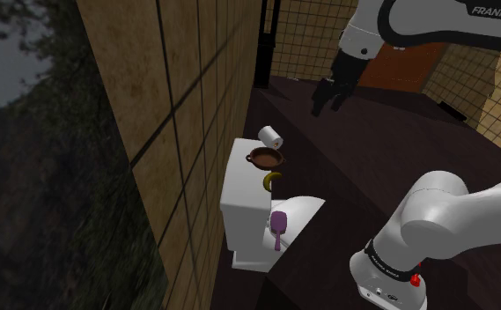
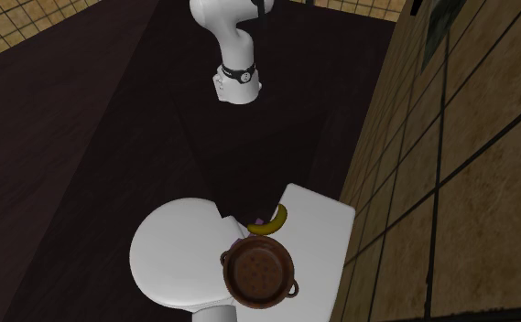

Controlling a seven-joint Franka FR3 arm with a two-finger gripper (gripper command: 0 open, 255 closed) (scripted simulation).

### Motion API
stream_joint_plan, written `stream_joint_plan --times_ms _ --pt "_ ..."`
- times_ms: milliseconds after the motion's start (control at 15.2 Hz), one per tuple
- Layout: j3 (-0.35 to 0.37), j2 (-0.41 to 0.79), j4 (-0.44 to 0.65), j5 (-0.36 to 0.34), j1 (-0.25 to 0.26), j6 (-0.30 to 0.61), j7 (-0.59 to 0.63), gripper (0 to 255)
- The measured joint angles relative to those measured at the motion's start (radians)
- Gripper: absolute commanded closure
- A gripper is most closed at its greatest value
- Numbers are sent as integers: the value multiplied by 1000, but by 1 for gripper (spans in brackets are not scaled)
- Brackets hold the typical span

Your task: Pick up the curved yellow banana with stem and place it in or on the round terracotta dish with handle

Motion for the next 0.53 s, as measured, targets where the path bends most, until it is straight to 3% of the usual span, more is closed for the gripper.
stream_joint_plan --times_ms 198,528 --pt "-2 7 -34 -2 -5 38 6 0" --pt "3 90 -138 -1 -17 217 43 0"
